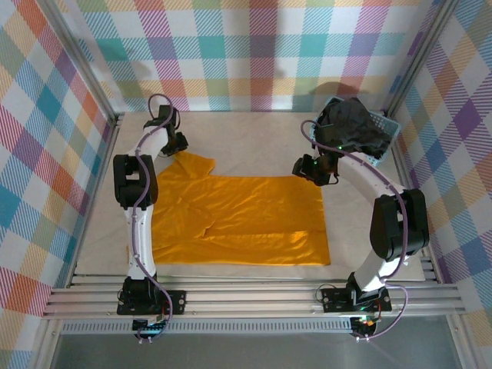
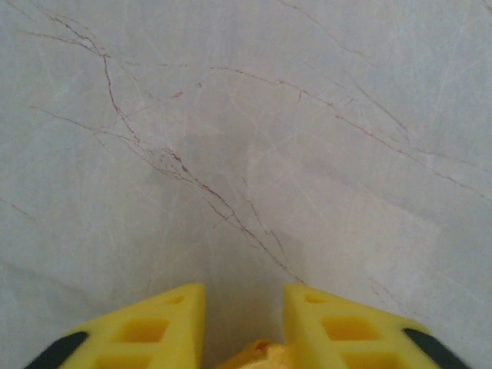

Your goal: Fold and stack the t-shirts

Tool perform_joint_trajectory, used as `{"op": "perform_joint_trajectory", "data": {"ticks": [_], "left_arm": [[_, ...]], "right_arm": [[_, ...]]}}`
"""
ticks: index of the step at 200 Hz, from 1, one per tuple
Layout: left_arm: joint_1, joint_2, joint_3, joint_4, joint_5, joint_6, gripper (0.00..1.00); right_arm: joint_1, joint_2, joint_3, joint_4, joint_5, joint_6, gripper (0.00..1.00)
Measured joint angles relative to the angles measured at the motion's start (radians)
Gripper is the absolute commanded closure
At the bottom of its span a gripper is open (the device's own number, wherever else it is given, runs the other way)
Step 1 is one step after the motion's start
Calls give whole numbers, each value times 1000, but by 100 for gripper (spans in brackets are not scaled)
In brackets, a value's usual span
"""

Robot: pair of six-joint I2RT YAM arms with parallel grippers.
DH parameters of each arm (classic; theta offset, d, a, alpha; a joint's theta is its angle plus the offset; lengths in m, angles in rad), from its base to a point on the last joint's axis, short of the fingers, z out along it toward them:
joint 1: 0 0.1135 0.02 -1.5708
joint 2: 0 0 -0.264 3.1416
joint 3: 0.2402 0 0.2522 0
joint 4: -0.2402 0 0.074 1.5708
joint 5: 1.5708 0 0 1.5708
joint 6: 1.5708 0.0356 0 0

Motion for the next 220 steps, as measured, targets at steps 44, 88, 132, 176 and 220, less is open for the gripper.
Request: {"op": "perform_joint_trajectory", "data": {"ticks": [44, 88, 132, 176, 220], "left_arm": [[0, 3, 13, -34, 7, 2, 100], [-3, 3, 13, -36, -1, 1, 100], [-26, -47, 5, -37, -4, 1, 100], [-52, -153, -4, -27, 8, 2, 100], [-64, -216, -78, -25, 29, 1, 100]], "right_arm": [[0, 27, 2, 0, -2, 9, 52], [-39, 30, 2, 2, 19, 43, 56], [-72, 129, 31, 8, 144, 103, 56], [-72, 259, 121, 13, 258, 133, 58], [-72, 350, 197, 13, 303, 132, 60]]}}
